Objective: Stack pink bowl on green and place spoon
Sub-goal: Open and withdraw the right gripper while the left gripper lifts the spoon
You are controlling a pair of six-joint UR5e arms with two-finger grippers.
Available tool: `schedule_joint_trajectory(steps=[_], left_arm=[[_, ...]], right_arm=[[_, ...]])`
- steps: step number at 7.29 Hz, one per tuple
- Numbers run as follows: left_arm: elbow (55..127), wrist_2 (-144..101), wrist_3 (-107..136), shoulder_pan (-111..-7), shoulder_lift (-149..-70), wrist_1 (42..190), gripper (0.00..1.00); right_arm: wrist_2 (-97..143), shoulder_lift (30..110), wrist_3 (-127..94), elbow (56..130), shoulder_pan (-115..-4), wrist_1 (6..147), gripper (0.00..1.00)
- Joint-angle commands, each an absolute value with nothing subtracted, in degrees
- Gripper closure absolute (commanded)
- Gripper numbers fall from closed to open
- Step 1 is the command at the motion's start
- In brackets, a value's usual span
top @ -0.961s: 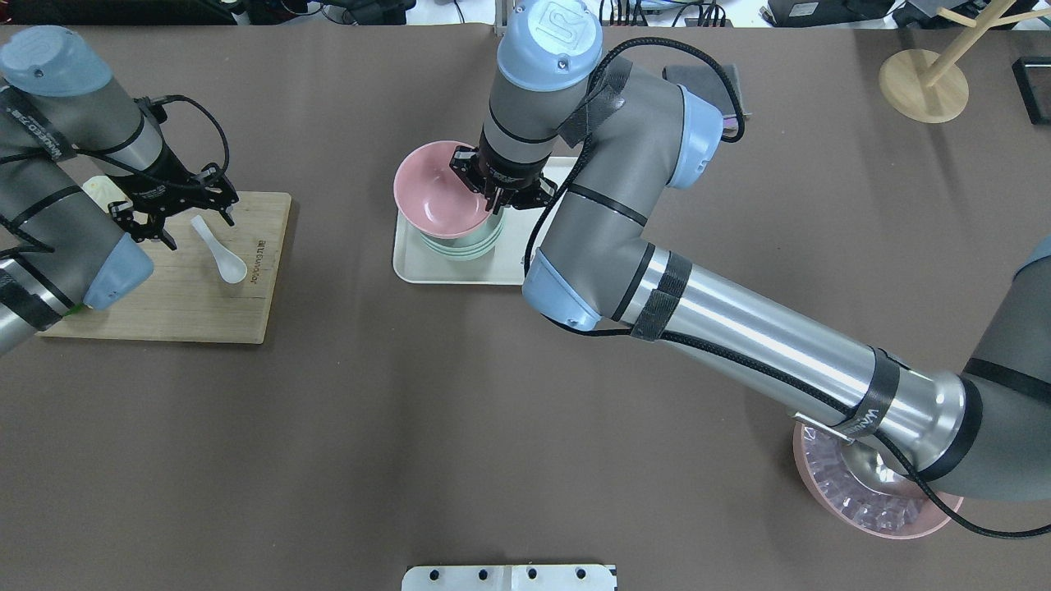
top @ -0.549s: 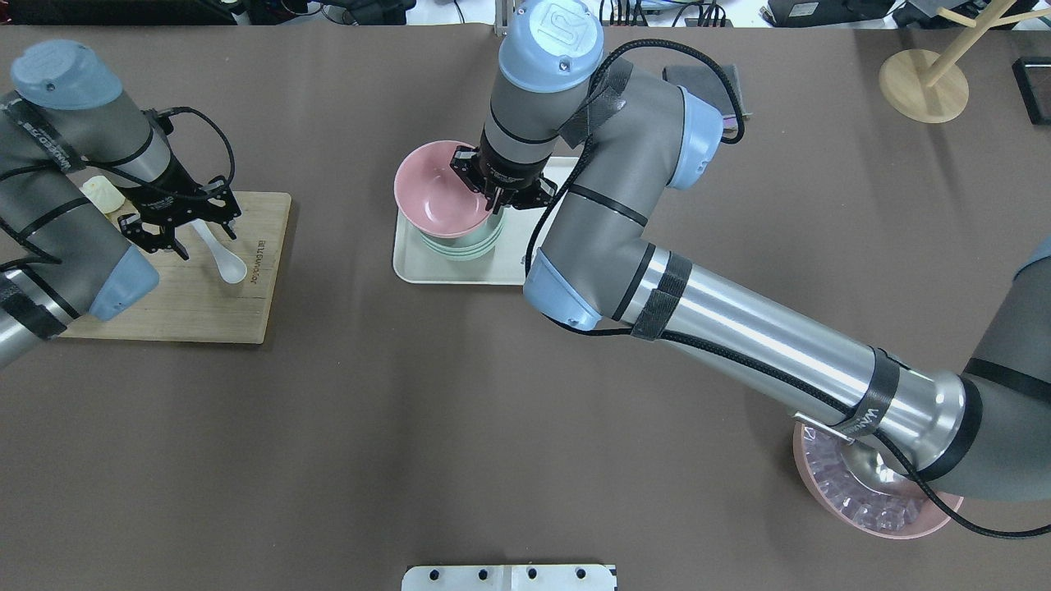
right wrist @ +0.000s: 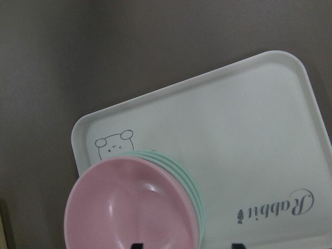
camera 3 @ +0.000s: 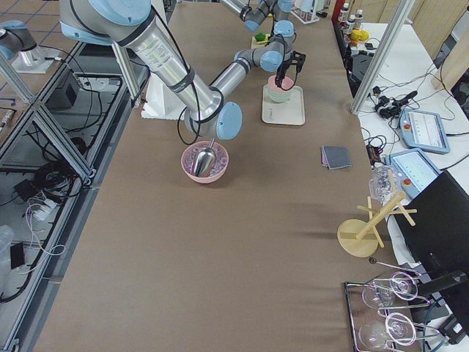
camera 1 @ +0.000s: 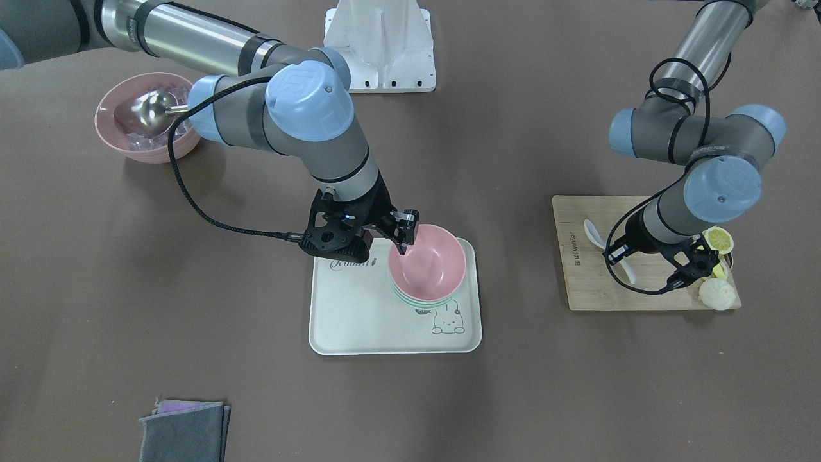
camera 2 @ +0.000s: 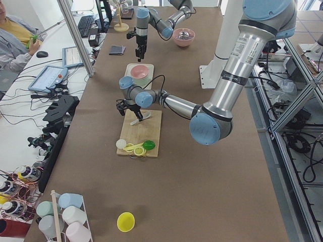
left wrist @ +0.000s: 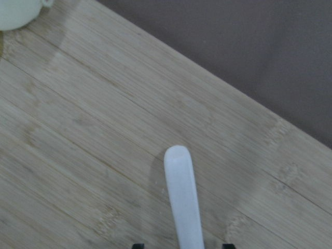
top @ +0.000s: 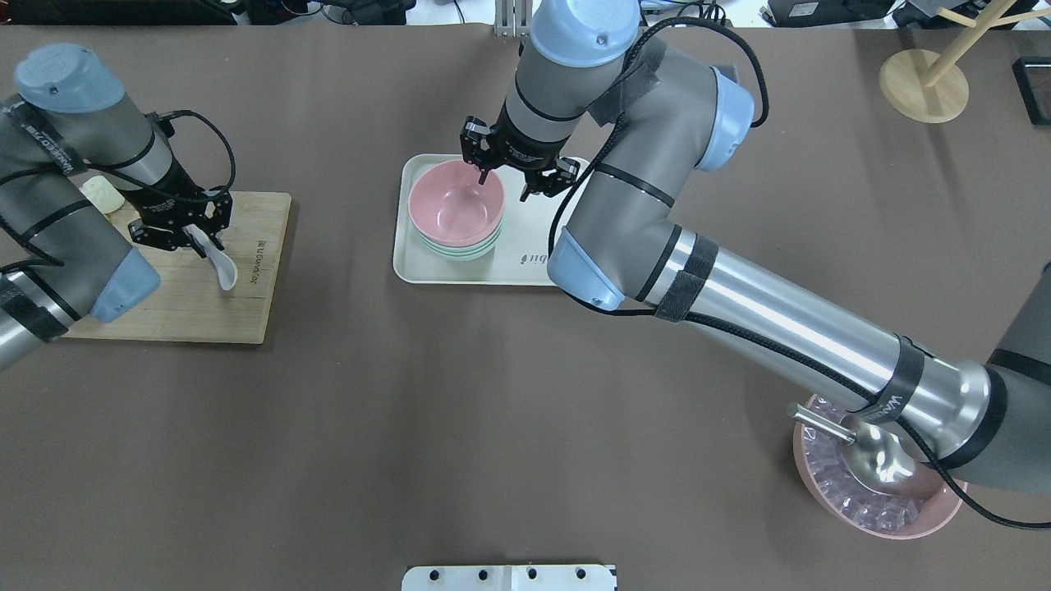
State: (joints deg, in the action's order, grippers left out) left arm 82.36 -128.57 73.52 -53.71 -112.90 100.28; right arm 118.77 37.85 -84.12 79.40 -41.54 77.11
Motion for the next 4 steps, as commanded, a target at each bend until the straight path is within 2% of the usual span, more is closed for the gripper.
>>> schedule_joint_trajectory(steps=[1, 2, 4], left_arm=[[83.1, -129.2, 73.6, -53.7, -113.5, 100.1, 1.0], [85.0, -129.2, 73.6, -53.8, -114.0, 99.7, 1.0], [86.6, -131.5, 78.2, -53.7, -121.9, 97.1, 1.0]], right_arm=[[123.8, 44.4, -81.5, 86.0, -45.3, 77.2, 0.0], [127.0, 48.4, -78.2, 88.8, -48.0, 77.4, 0.0], [129.7, 58.1, -70.4, 94.3, -53.5, 77.7, 0.0]])
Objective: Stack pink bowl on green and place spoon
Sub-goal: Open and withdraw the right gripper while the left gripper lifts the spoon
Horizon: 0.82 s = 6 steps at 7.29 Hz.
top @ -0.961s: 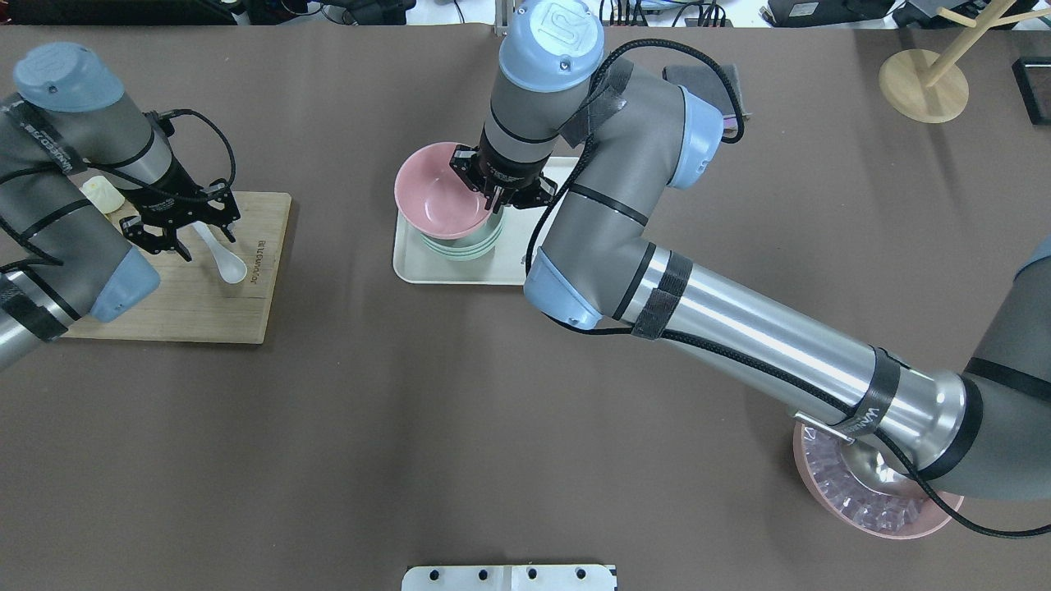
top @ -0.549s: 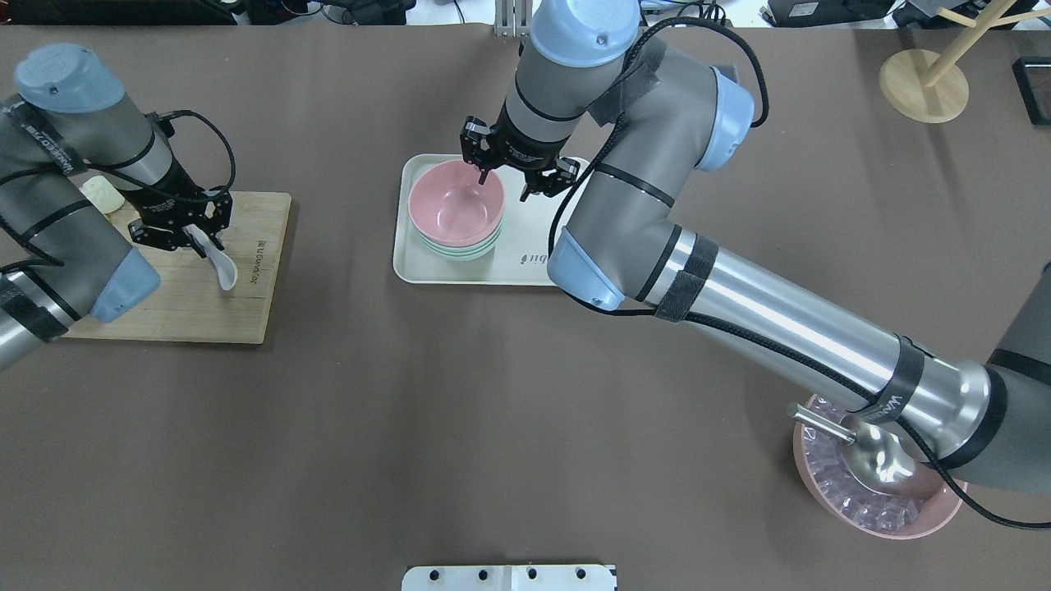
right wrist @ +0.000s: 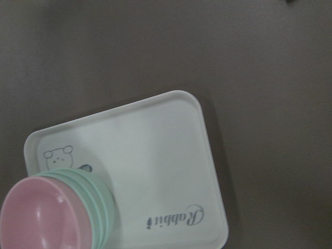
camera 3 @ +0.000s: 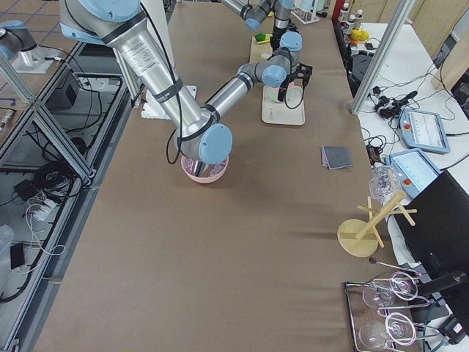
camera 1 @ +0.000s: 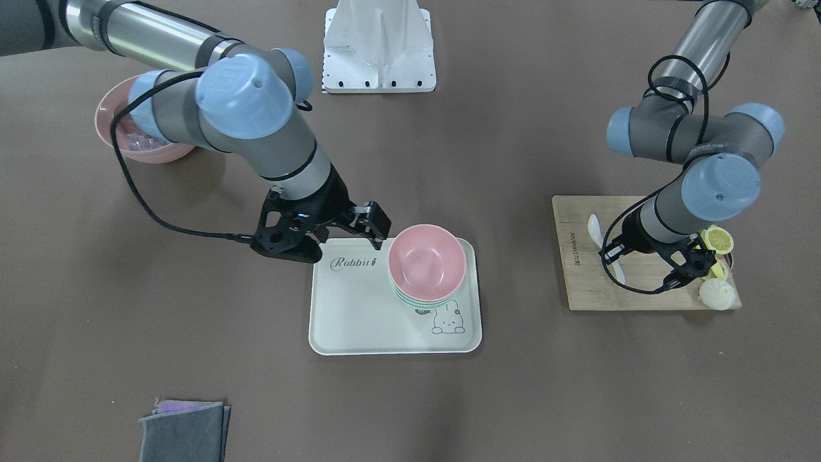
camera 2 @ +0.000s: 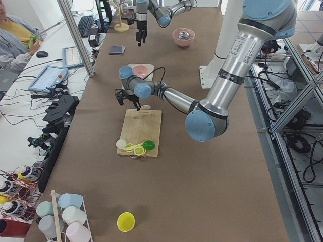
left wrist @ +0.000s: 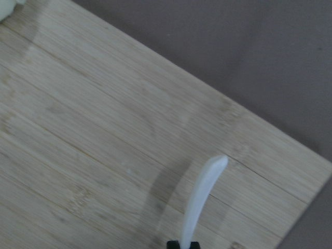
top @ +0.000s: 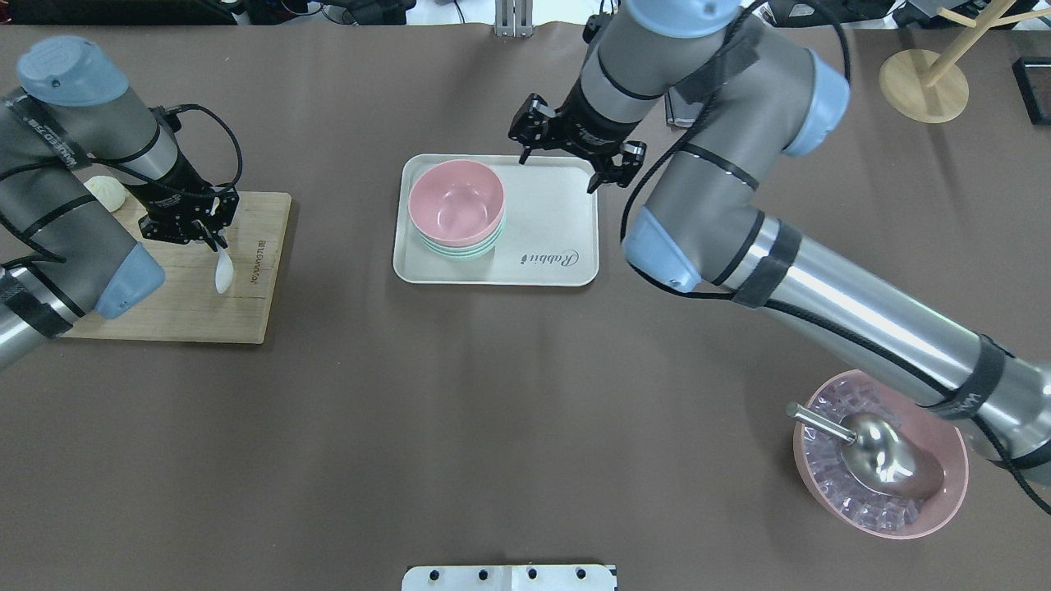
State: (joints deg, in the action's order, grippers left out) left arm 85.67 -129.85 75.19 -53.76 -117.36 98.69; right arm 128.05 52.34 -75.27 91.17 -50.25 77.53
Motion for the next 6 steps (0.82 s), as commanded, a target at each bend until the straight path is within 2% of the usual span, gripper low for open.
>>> schedule_joint_trajectory(steps=[1, 2, 6], left_arm=[[86.5, -131.6, 80.2, -53.6, -125.3, 96.1, 1.0], [84.7, -131.3, 82.8, -53.4, -129.5, 96.2, 1.0], [80.6, -131.1, 87.3, -50.7, -137.5, 98.3, 1.0]], right_arm=[[129.9, 61.9, -63.8, 94.6, -56.0, 77.7, 0.0], [130.3, 65.5, -56.8, 94.6, -58.4, 77.6, 0.0], [132.4, 75.8, -38.6, 94.4, -64.6, 77.4, 0.0]])
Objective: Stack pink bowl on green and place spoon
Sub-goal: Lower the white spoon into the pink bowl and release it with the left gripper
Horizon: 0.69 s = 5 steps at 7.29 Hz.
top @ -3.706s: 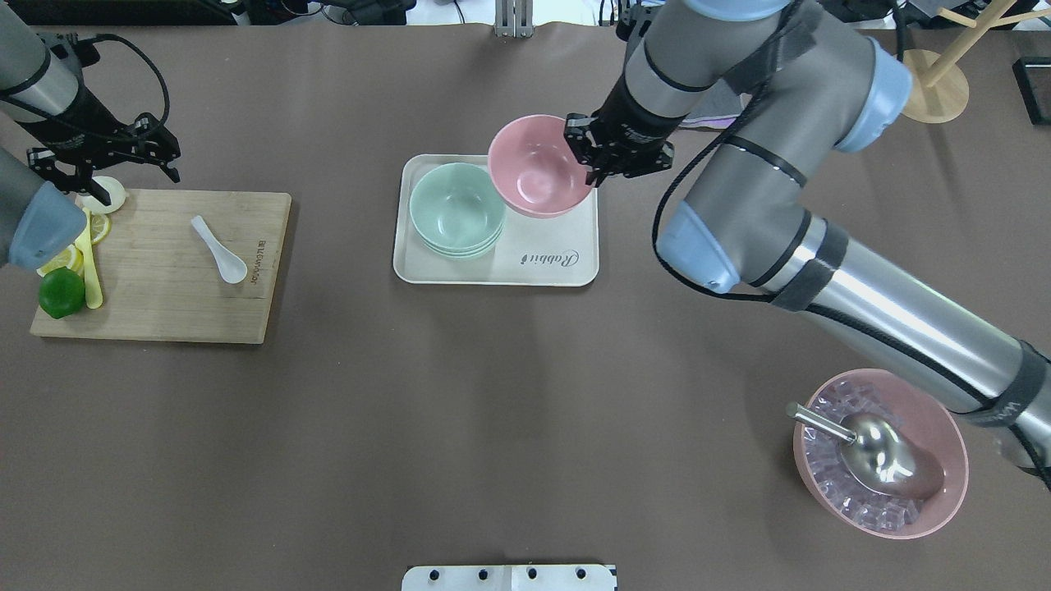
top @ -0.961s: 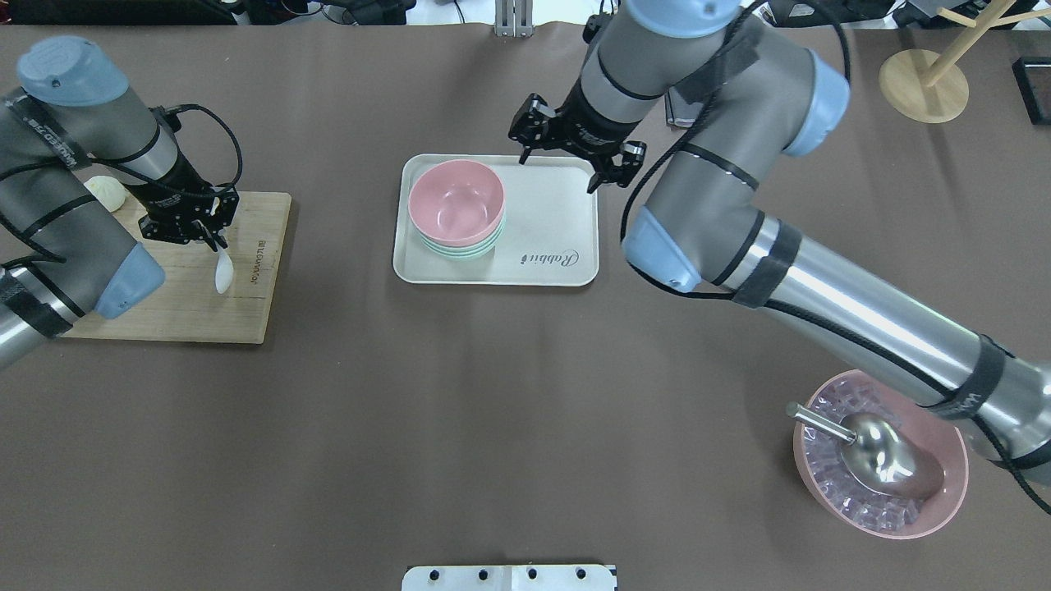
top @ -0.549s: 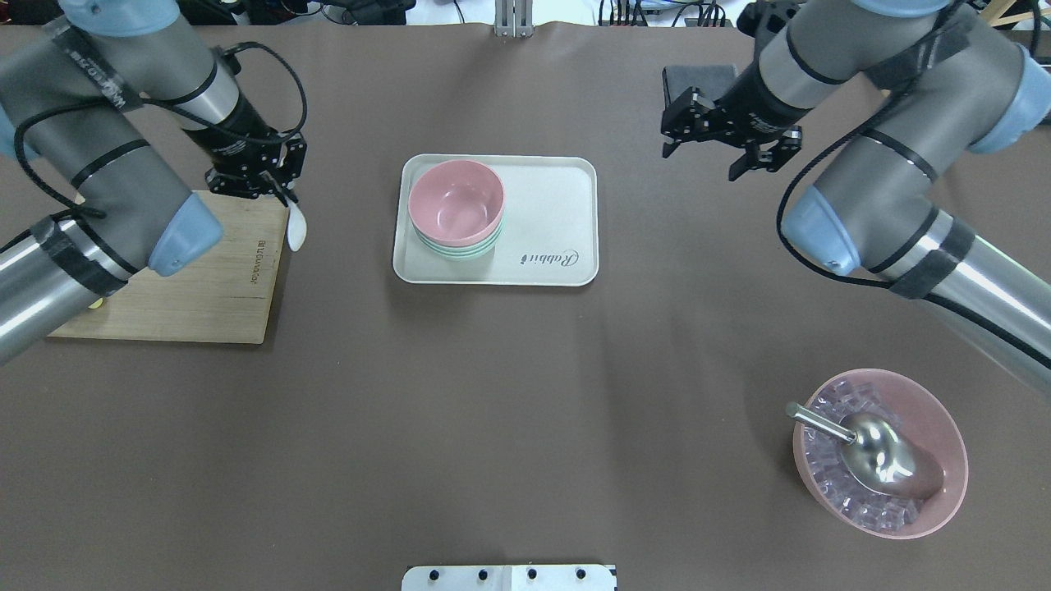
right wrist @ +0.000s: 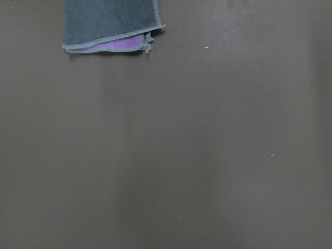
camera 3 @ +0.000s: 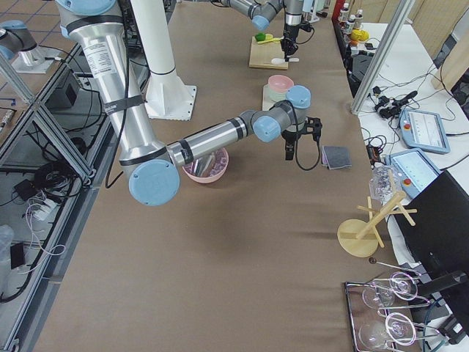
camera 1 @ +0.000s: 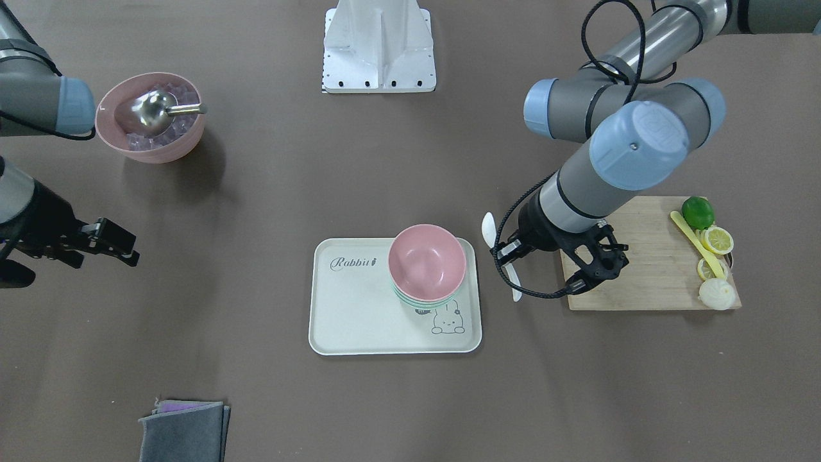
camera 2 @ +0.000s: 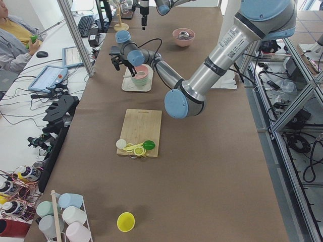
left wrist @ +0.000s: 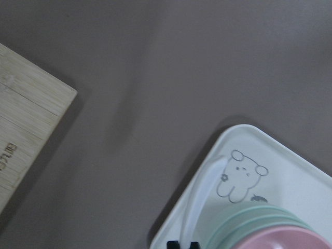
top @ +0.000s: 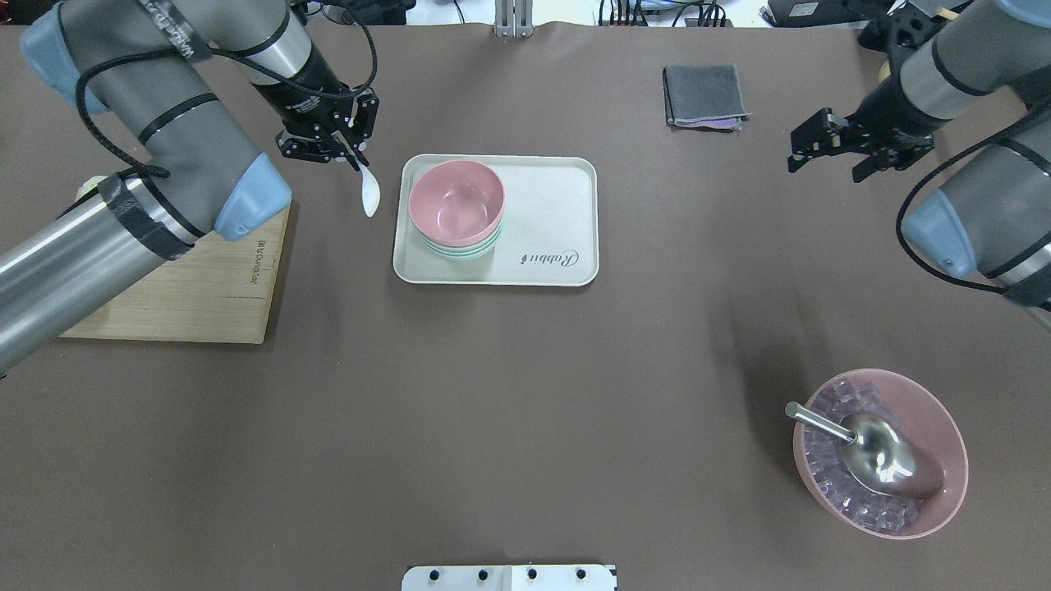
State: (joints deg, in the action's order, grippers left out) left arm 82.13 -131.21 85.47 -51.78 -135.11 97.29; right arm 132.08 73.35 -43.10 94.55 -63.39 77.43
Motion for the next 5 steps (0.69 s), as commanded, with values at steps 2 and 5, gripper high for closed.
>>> schedule_joint_trajectory(steps=[2, 5], left_arm=[[77.6, -127.8, 91.0, -48.3, -138.1, 106.9, 1.0], [82.0, -127.3, 87.7, -50.1, -133.1, 108.5, 0.02]], right_arm=[[132.4, 77.4, -36.7, 94.4, -65.2, 77.2, 0.0], [132.2, 77.3, -36.1, 93.8, -65.4, 77.2, 0.0]])
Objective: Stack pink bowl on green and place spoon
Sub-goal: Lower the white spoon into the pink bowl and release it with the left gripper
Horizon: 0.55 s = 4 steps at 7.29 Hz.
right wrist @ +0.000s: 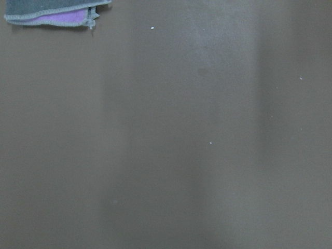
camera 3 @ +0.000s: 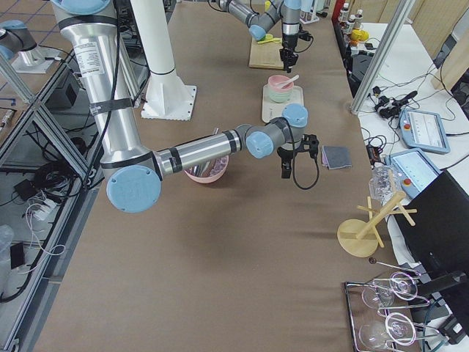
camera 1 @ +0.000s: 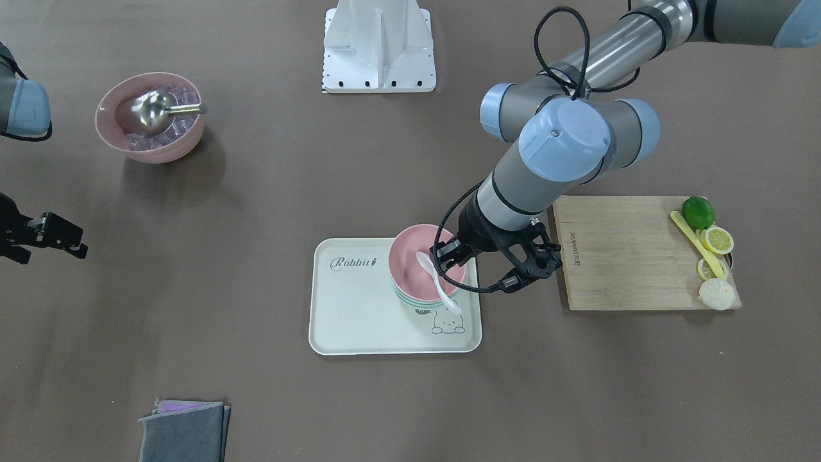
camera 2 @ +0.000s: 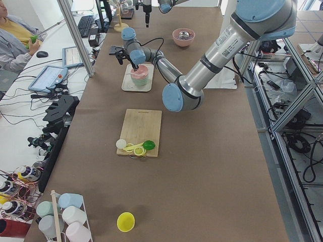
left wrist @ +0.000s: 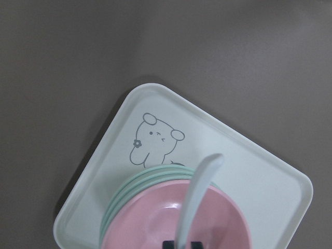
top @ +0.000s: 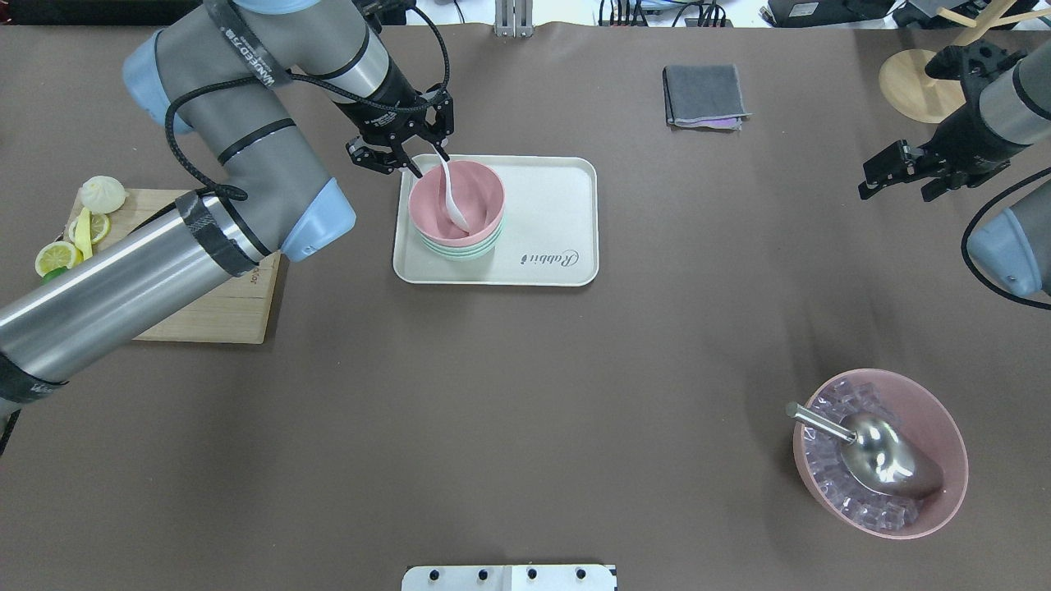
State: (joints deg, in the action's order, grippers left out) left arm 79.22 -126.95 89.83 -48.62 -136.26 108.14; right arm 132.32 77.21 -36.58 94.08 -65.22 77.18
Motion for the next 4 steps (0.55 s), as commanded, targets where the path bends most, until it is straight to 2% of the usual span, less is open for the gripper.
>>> schedule_joint_trajectory(steps=[1, 2, 4], left_arm=[[87.7, -130.9, 76.5, -53.8, -124.8, 107.6, 0.02], [92.8, -131.7, 62.8, -57.4, -115.2, 107.5, 0.02], [95.9, -131.2, 34.8, -65.1, -100.1, 107.6, 0.02]], right_arm=[[131.8, 77.4, -35.6, 93.6, -65.7, 77.3, 0.0], [131.8, 77.6, -31.2, 91.7, -67.1, 77.6, 0.0], [132.2, 78.2, -20.4, 86.9, -72.0, 77.6, 0.0]])
